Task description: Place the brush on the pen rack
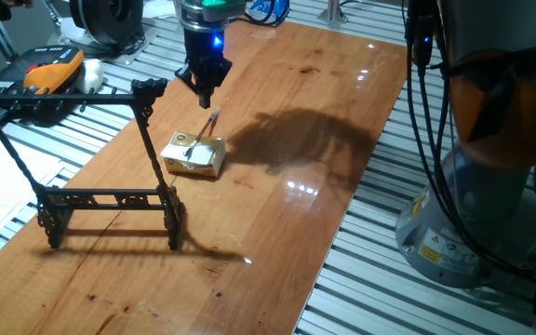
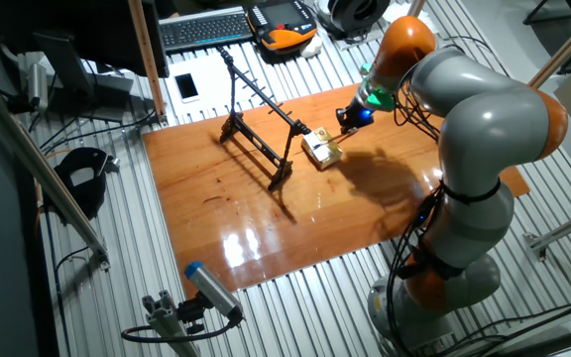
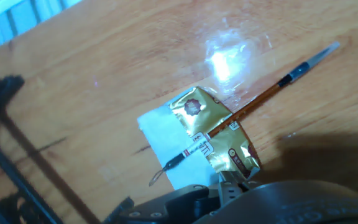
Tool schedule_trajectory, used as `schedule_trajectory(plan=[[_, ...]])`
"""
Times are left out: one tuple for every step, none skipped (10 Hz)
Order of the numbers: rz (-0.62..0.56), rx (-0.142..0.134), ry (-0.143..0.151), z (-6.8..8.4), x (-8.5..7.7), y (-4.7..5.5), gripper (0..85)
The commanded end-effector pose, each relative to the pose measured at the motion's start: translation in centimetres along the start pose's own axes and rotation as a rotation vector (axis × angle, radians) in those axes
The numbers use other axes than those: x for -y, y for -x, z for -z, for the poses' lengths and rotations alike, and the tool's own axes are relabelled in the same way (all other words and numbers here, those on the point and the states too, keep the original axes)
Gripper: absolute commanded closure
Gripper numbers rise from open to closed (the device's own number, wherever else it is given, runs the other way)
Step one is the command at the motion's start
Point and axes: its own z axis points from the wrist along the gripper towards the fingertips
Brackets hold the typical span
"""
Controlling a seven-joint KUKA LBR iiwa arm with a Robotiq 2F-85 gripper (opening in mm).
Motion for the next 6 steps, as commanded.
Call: schedule_trajectory(plan=[[-0.191, 0.044, 0.004, -0.4, 0.1, 0.1, 85.0], [-0.18, 0.05, 0.006, -1.0, 0.5, 0.2, 85.0], [-0.174, 0.057, 0.009, -1.6, 0.8, 0.3, 85.0], [-0.175, 0.058, 0.008, -1.9, 0.8, 0.4, 85.0], [-0.183, 0.06, 0.007, -2.2, 0.9, 0.5, 85.0], [-0.188, 0.067, 0.007, -2.4, 1.2, 0.5, 85.0]])
